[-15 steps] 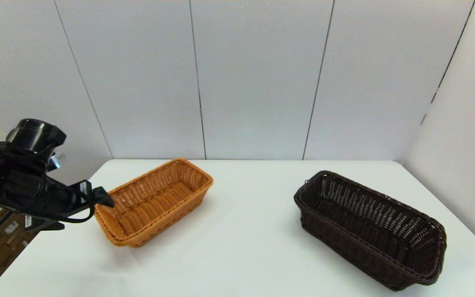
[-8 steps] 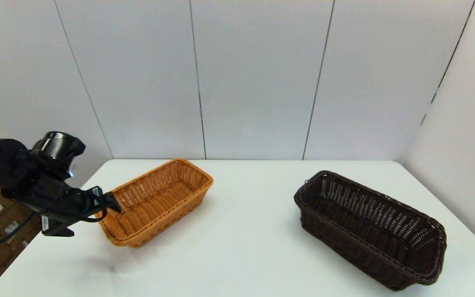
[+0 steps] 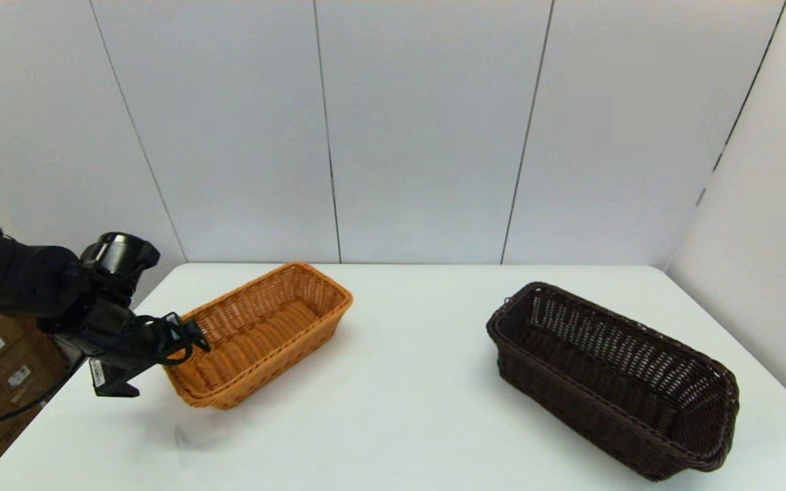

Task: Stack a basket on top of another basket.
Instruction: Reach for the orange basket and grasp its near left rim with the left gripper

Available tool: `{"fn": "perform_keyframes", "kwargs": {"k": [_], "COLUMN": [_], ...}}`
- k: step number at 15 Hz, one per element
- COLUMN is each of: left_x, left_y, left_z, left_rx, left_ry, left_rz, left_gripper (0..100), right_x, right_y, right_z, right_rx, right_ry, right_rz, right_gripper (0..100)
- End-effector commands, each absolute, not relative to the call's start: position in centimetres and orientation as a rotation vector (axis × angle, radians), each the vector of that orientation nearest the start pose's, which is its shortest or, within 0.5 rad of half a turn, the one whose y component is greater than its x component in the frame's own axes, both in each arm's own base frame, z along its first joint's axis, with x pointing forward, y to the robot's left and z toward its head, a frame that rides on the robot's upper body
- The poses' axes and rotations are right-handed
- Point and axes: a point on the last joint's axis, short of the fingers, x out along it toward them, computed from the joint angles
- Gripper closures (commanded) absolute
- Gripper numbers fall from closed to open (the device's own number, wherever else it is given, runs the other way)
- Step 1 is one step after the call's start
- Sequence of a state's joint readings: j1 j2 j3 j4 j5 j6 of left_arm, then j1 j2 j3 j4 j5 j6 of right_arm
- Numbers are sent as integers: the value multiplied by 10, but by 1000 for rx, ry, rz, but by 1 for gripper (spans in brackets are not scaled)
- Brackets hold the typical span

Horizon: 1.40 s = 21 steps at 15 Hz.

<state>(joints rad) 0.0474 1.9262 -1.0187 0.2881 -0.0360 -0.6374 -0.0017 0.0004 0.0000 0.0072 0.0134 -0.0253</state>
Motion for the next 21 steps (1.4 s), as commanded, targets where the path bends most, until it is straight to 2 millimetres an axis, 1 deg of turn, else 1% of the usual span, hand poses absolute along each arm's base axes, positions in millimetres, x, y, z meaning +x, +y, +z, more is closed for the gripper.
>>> {"fn": "perform_keyframes", "kwargs": {"k": [1, 2, 6, 9, 10, 21], "left_x": [314, 316, 318, 318, 319, 322], "left_y": [14, 14, 13, 13, 13, 13], "left_z": [74, 68, 58, 57, 58, 52], "left_rx": [-643, -663, -689, -704, -707, -706], "left_ry": [1208, 1226, 1251, 1261, 1255, 1257], "left_rz": [436, 452, 476, 461, 455, 455], "left_gripper": [0, 0, 0, 0, 100, 100], "right_x": [-23, -23, -23, -23, -23, -23], "right_y": [0, 0, 0, 0, 0, 0], "right_z": [75, 75, 75, 75, 75, 75], "right_rx": [-26, -26, -26, -26, -26, -26], "right_ry": [9, 9, 9, 9, 9, 9], "right_rz": [12, 12, 12, 12, 12, 12], "right_gripper": [0, 0, 0, 0, 0, 0]}}
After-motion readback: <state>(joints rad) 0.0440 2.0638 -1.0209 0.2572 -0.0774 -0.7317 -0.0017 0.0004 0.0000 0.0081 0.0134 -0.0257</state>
